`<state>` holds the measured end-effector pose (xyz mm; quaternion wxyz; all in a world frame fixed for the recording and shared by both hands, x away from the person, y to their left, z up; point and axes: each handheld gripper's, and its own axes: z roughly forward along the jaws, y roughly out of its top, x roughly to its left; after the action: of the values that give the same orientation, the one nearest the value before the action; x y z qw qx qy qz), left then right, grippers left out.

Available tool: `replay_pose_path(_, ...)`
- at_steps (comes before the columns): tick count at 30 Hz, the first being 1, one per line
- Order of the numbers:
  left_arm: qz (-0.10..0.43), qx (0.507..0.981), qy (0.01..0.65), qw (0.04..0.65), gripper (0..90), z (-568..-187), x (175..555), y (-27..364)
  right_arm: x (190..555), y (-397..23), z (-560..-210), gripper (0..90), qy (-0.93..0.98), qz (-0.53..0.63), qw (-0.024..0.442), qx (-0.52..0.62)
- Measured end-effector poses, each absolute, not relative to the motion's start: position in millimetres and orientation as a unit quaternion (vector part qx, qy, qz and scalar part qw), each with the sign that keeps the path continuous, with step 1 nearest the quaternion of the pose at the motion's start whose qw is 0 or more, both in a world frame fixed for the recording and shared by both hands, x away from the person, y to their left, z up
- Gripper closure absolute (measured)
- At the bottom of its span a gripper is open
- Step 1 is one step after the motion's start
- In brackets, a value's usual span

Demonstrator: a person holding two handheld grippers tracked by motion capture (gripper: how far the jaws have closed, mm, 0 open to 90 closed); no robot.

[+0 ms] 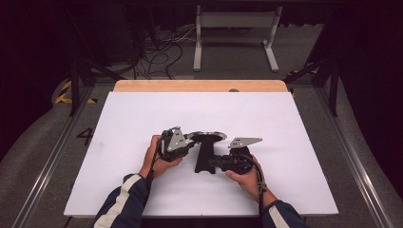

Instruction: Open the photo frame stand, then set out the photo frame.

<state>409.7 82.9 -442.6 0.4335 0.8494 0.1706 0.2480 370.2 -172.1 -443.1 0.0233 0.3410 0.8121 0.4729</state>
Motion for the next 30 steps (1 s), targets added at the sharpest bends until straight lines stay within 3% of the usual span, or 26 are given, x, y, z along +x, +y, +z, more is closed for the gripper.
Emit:
replay_pose_path(11, 0.251, 0.845, 0.189, 0.432, 69.7, -443.2, 411.4, 86.2, 368.4, -170.1, -444.1, 78.0, 0.812, 0.465, 0.037, 0.35)
replay_pose_path(16, 0.216, 0.838, 0.206, 0.456, 55.0, -436.0, 406.7, 105.7, 366.8, -174.4, -441.1, 71.2, 0.81, 0.465, 0.05, 0.354)
replay_pose_path(21, 0.212, 0.842, 0.192, 0.457, 48.2, -428.0, 389.4, 119.1, 358.6, -180.1, -431.4, 68.1, 0.81, 0.464, 0.08, 0.349)
replay_pose_path(26, 0.202, 0.843, 0.197, 0.458, 42.0, -428.7, 372.9, 134.9, 348.6, -184.6, -422.4, 68.3, 0.806, 0.467, 0.109, 0.348)
replay_pose_path(30, 0.181, 0.845, 0.216, 0.454, 31.8, -435.2, 372.5, 143.4, 339.4, -185.6, -416.2, 71.0, 0.795, 0.482, 0.132, 0.345)
